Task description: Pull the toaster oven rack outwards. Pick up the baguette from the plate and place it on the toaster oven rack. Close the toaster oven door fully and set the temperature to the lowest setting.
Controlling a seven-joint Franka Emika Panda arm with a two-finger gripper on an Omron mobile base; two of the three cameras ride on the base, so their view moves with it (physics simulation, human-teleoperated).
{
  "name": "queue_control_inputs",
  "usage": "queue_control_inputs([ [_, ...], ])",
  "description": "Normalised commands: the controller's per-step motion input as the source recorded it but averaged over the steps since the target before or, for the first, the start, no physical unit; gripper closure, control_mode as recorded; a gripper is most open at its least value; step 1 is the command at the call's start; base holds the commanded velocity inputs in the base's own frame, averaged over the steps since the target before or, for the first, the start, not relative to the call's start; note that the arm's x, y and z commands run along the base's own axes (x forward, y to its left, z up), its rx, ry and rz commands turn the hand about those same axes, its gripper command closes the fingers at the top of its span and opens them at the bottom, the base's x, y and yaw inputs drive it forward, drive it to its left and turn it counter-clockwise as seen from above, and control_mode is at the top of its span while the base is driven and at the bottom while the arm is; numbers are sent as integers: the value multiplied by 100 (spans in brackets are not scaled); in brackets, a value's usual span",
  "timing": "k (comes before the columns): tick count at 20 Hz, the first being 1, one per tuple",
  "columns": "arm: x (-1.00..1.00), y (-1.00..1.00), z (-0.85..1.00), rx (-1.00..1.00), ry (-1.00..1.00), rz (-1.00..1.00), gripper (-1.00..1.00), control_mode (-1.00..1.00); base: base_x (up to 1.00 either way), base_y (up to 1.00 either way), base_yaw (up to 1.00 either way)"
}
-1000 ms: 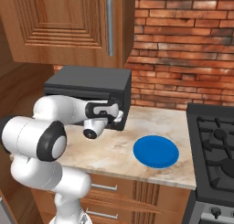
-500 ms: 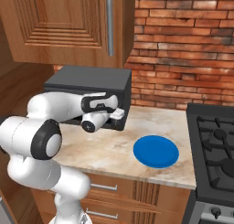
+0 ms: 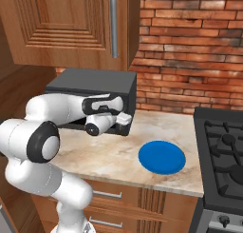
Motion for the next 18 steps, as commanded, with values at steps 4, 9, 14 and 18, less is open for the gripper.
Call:
queue_control_inputs([
  [4, -44, -52, 47, 2, 0, -3, -100, -100, 0, 0, 0],
  [9, -82, -60, 49, 6, 0, 0, -100, -100, 0, 0, 0],
  [14, -100, -71, 40, 10, -8, 0, -100, -100, 0, 0, 0],
  [18, -100, -74, 32, 10, -8, 0, -100, -100, 0, 0, 0],
])
